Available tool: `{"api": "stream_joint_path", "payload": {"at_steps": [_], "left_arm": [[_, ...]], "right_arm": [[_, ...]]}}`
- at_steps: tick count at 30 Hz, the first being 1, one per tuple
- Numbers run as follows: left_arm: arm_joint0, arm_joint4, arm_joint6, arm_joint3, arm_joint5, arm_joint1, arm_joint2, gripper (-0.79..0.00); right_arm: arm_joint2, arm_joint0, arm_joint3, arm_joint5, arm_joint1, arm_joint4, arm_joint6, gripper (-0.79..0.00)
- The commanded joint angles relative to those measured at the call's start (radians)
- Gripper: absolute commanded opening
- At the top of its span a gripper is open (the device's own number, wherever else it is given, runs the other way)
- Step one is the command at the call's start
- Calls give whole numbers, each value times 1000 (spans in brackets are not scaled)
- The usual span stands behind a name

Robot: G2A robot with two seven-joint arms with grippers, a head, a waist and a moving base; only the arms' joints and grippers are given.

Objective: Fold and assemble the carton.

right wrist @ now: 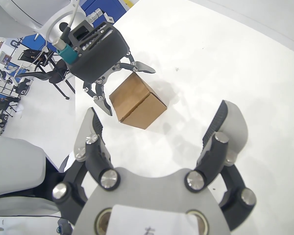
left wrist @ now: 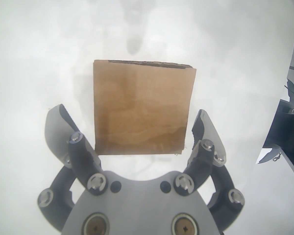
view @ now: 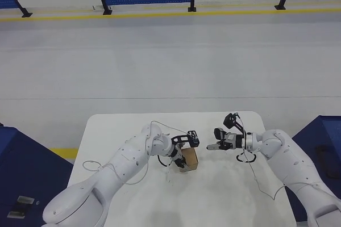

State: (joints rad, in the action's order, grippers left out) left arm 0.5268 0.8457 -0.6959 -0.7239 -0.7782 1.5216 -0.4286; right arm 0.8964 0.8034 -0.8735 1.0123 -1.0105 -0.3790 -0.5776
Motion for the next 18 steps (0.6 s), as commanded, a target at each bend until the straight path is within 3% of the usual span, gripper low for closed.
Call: {"api": "stream_joint_path", "payload": {"at_steps": [1, 16, 18], "left_arm": [[-1, 2, -4, 1, -1, 3, 1, -25], [4, 16, -25, -8, 8, 9, -9, -175], [2, 17, -24, -17, 11, 7, -16, -259]], "right_arm": [[-2, -4, 3, 0, 1, 2, -3, 0], [-20, -19, -2, 0, 5, 20, -14, 0], [-19, -21, 2, 0, 6, 26, -14, 0]]}}
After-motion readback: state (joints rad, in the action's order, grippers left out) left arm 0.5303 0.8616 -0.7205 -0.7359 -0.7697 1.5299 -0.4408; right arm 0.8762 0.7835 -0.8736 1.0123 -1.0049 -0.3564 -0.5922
